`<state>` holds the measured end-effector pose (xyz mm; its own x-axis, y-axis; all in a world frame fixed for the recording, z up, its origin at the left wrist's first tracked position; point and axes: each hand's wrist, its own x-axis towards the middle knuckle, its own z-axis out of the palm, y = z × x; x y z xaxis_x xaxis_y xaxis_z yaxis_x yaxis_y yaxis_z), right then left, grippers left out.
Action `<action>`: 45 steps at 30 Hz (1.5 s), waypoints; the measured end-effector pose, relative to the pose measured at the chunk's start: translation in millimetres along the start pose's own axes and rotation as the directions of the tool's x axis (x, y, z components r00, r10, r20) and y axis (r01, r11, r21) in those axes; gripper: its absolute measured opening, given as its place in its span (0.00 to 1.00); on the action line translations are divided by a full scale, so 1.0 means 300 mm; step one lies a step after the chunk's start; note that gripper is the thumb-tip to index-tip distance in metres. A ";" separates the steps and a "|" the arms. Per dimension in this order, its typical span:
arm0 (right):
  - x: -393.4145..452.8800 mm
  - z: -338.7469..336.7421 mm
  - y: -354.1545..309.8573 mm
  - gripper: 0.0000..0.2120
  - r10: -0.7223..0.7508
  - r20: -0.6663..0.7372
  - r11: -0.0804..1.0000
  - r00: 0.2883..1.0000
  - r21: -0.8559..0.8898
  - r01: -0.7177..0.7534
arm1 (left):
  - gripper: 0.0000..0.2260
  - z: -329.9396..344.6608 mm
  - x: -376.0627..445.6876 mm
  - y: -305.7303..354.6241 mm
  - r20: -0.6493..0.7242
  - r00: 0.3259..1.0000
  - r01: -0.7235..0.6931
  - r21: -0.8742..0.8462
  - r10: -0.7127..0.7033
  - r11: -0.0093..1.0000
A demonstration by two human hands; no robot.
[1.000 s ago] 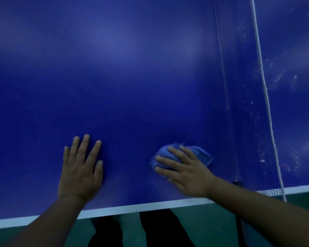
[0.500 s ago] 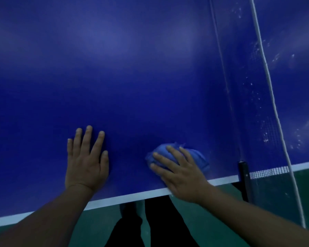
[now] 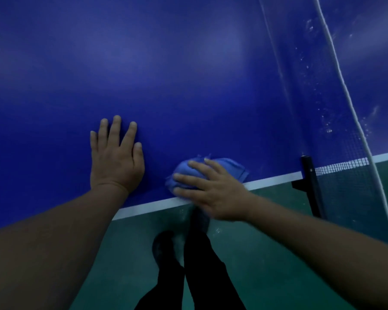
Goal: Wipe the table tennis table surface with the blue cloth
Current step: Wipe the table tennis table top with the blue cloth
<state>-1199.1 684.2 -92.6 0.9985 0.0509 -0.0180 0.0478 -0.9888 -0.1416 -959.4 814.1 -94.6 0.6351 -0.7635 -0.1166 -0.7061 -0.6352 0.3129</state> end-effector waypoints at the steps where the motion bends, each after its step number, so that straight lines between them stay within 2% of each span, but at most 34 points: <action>1: -0.029 -0.007 0.065 0.26 -0.029 0.012 0.999 1.000 -0.036 0.029 | 0.28 0.001 -0.002 0.001 0.001 1.000 0.003 0.002 -0.003 1.000; 2: -0.045 -0.010 0.144 0.25 0.008 0.008 0.998 1.000 -0.066 -0.007 | 0.28 0.003 -0.002 0.001 0.000 1.000 0.004 0.003 -0.004 1.000; 4: -0.026 -0.027 0.283 0.23 0.255 -0.056 0.963 0.965 -0.079 -0.259 | 0.28 0.006 -0.002 -0.001 -0.003 1.000 0.006 0.006 -0.006 1.000; 6: 0.050 -0.043 0.292 0.21 0.524 -0.137 0.848 0.841 -0.007 -0.530 | 0.28 0.006 -0.002 -0.002 -0.006 1.000 0.006 0.001 -0.006 1.000; 7: 0.094 -0.030 0.243 0.21 0.559 -0.180 0.826 0.809 0.034 -0.563 | 0.28 0.004 -0.003 -0.002 -0.005 1.000 0.006 0.000 -0.006 1.000; 8: 0.129 -0.010 0.170 0.21 0.516 -0.210 0.854 0.831 0.051 -0.517 | 0.28 0.004 -0.005 -0.002 -0.003 1.000 0.008 -0.001 -0.008 1.000; 10: 0.133 0.013 0.009 0.23 0.221 -0.116 0.975 0.968 0.019 -0.220 | 0.28 0.004 -0.004 -0.001 -0.002 1.000 0.012 -0.001 -0.012 1.000; 11: 0.094 0.008 -0.043 0.24 0.085 -0.042 0.996 0.996 0.018 -0.084 | 0.28 0.003 -0.005 -0.003 -0.006 1.000 0.013 0.000 -0.013 1.000; 12: 0.039 0.004 -0.051 0.24 0.022 -0.002 1.000 1.000 0.022 -0.022 | 0.28 0.003 -0.004 -0.004 -0.012 1.000 0.011 0.000 -0.011 1.000; 13: -0.028 0.005 -0.024 0.25 0.033 -0.005 0.999 0.999 0.005 -0.033 | 0.27 0.002 -0.003 -0.004 -0.016 1.000 0.006 -0.003 -0.006 1.000; 14: -0.101 0.009 0.023 0.24 0.129 -0.018 0.991 0.991 -0.015 -0.129 | 0.27 0.003 -0.002 -0.005 -0.016 1.000 0.003 -0.008 -0.003 1.000; 15: -0.174 0.010 0.083 0.24 0.299 -0.027 0.954 0.954 -0.009 -0.299 | 0.28 0.003 -0.002 -0.005 -0.015 1.000 0.002 -0.012 -0.002 1.000; 17: -0.281 -0.013 0.177 0.22 0.646 -0.062 0.763 0.761 0.051 -0.644 | 0.28 0.004 -0.005 -0.006 -0.019 1.000 0.007 -0.016 -0.007 1.000; 19: -0.260 -0.025 0.184 0.23 0.801 -0.057 0.598 0.596 0.090 -0.796 | 0.28 0.005 -0.005 -0.006 -0.027 1.000 0.001 -0.024 -0.001 1.000; 20: -0.202 -0.024 0.170 0.25 0.830 -0.043 0.557 0.556 0.089 -0.825 | 0.28 0.007 -0.003 -0.004 -0.028 1.000 -0.010 -0.027 0.009 1.000; 21: -0.129 -0.019 0.156 0.25 0.831 -0.036 0.556 0.555 0.083 -0.827 | 0.28 0.010 -0.001 -0.002 -0.024 0.999 -0.022 -0.022 0.022 1.000; 24: 0.065 -0.010 0.196 0.25 0.707 -0.047 0.707 0.705 0.054 -0.705 | 0.28 0.017 -0.003 -0.007 -0.022 0.999 -0.044 0.014 0.044 0.999; 25: 0.076 -0.014 0.235 0.24 0.711 -0.049 0.703 0.702 0.039 -0.710 | 0.28 0.018 -0.001 -0.007 -0.028 0.998 -0.050 0.015 0.051 0.999; 26: 0.047 -0.019 0.272 0.24 0.760 -0.053 0.649 0.647 0.035 -0.760 | 0.28 0.018 0.004 -0.008 -0.031 0.998 -0.057 0.009 0.057 0.998; 27: -0.015 -0.024 0.294 0.24 0.830 -0.057 0.556 0.554 0.033 -0.830 | 0.28 0.016 0.005 -0.008 -0.027 0.998 -0.060 0.003 0.061 0.998; 30: -0.219 -0.051 0.258 0.26 0.975 -0.067 0.218 0.213 0.067 -0.974 | 0.28 0.017 -0.002 -0.004 -0.033 0.998 -0.052 0.011 0.052 0.999; 31: -0.218 -0.054 0.216 0.26 0.988 -0.063 0.144 0.140 0.064 -0.987 | 0.28 0.018 -0.003 -0.004 -0.036 0.998 -0.051 0.019 0.052 0.999; 32: -0.173 -0.050 0.171 0.26 0.992 -0.049 0.122 0.118 0.079 -0.989 | 0.28 0.017 -0.002 -0.003 -0.030 0.998 -0.052 0.023 0.053 0.998; 33: -0.100 -0.038 0.138 0.26 0.986 -0.050 0.165 0.160 0.094 -0.982 | 0.28 0.014 0.000 0.000 -0.017 0.998 -0.055 0.025 0.055 0.998; 36: 0.144 -0.036 0.142 0.26 0.879 0.011 0.472 0.476 0.120 -0.874 | 0.29 0.003 -0.002 0.014 0.017 0.999 -0.041 0.048 0.040 0.998; 37: 0.170 -0.049 0.185 0.25 0.850 0.053 0.516 0.524 0.115 -0.849 | 0.29 -0.003 -0.006 0.015 0.023 0.999 -0.031 0.059 0.030 0.998; 38: 0.146 -0.057 0.237 0.25 0.860 0.066 0.500 0.507 0.100 -0.860 | 0.30 -0.009 -0.008 0.018 0.030 0.999 -0.026 0.069 0.024 0.997; 39: 0.086 -0.059 0.280 0.25 0.899 0.060 0.428 0.434 0.090 -0.899 | 0.30 -0.015 -0.003 0.028 0.035 0.999 -0.029 0.077 0.027 0.997; 41: -0.068 -0.063 0.295 0.25 0.973 0.005 0.229 0.231 0.093 -0.969 | 0.30 -0.020 0.033 0.071 0.039 0.997 -0.071 0.063 0.068 0.996; 42: -0.123 -0.064 0.272 0.25 0.987 -0.035 0.158 0.155 0.109 -0.981 | 0.30 -0.017 0.064 0.106 0.040 0.994 -0.104 0.042 0.102 0.994; 43: -0.149 -0.066 0.236 0.26 0.992 -0.043 0.122 0.117 0.117 -0.986 | 0.30 -0.009 0.098 0.147 0.043 0.989 -0.141 0.023 0.140 0.990; 44: -0.141 -0.063 0.206 0.26 0.993 -0.028 0.119 0.116 0.115 -0.986 | 0.29 0.005 0.132 0.188 0.050 0.982 -0.181 0.012 0.180 0.983; 45: -0.104 -0.053 0.193 0.26 0.990 -0.010 0.144 0.144 0.114 -0.983 | 0.29 0.021 0.161 0.222 0.065 0.974 -0.219 0.015 0.218 0.976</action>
<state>-1227.2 623.1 -84.3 0.1909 -0.9725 -0.1331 -0.9775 -0.1760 -0.1160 -977.7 734.0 -85.4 0.4445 -0.8894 -0.1064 -0.8328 -0.4541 0.3166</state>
